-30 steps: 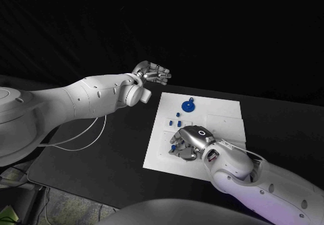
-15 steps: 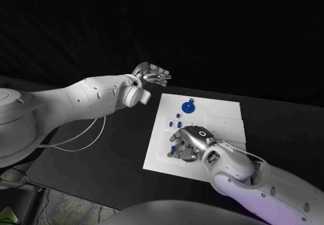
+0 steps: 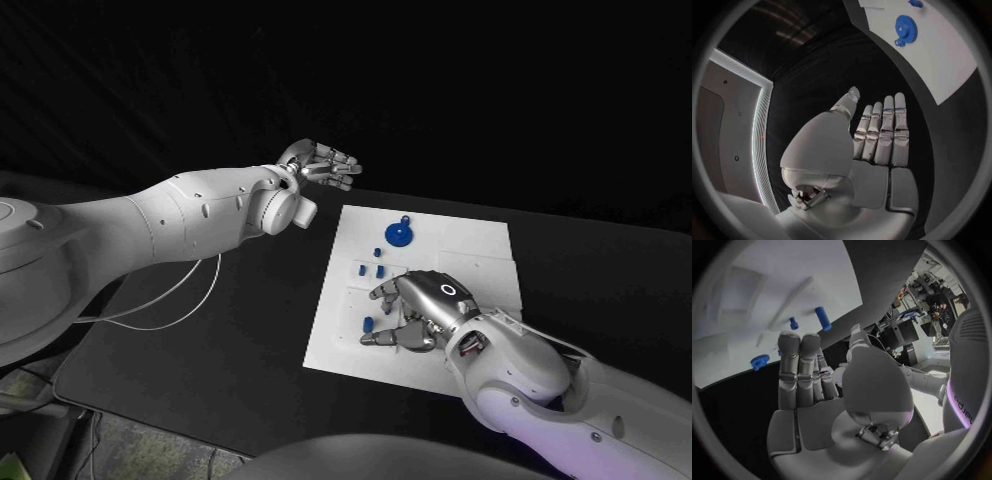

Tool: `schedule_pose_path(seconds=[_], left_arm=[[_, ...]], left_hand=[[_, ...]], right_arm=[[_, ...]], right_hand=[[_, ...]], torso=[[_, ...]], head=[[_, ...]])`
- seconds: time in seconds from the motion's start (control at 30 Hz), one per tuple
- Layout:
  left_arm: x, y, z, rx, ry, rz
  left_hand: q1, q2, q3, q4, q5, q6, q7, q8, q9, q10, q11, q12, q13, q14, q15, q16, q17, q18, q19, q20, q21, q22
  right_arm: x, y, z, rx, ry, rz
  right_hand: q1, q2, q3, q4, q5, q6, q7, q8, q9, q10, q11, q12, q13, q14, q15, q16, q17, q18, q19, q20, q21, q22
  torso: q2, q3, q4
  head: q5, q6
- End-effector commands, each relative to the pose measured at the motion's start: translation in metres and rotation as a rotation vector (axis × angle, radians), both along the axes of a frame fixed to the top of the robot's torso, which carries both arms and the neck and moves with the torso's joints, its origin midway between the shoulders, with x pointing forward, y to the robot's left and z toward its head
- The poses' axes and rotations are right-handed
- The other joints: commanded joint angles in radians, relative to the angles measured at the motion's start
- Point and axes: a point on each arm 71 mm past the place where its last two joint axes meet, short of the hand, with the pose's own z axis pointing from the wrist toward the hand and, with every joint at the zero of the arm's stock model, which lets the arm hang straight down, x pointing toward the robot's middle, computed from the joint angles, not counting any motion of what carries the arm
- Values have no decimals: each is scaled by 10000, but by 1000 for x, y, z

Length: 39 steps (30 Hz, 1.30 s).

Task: Assemble the parts on the task board

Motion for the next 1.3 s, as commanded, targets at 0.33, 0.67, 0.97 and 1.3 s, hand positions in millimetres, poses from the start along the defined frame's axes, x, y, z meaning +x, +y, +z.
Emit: schedule_pose_path(seconds=[0.33,0.67,0.97,1.3], left_arm=[[-2,-5,1,-620,-69,59],[-5,-3,0,-874,-19,166],[-7,2,-6,-989,98,295],[-11,3,-13,-955,268,226]], left_hand=[[-68,142,37,421,104,28,-75,47,9,-1,-34,-3,0,-11,0,-41,18,96,186,-3,18,-642],[-125,132,67,679,111,33,-86,49,9,14,-37,-3,1,-35,10,-41,16,85,273,7,30,-1068],[-126,137,70,674,119,21,-82,47,9,10,-38,-3,1,-37,9,-41,16,85,275,7,31,-1100],[-161,137,49,629,117,-39,-65,49,10,-22,-26,-1,2,-33,11,-40,21,86,305,7,44,-1195]], right_arm=[[31,-44,30,1486,536,-805],[62,-98,22,1825,3638,-2265],[73,-144,12,1787,5190,-3623],[65,-154,8,611,5615,-4632]], right_hand=[[-415,837,-238,-817,2445,1031,-291,24,431,1134,-487,1838,1251,89,-266,233,129,-278,505,-258,1327,549],[-809,1488,-330,-764,2641,1591,-658,135,2780,588,-848,4671,4832,103,-501,177,248,-473,509,-484,1460,724],[-1016,2022,129,-1999,3503,1381,-948,20,6530,937,-1079,6682,8188,89,-644,755,824,-594,602,-655,2879,1307],[-1395,1973,217,-1664,2806,1143,-870,17,7054,1714,-1011,7931,10725,51,-577,1681,2359,-536,627,-555,3604,1763]], torso=[[-2,-22,12],[-31,-21,-39],[-129,11,-148],[-235,42,-198]], head=[[-417,400],[-1547,642],[-2054,639],[-2296,300]])
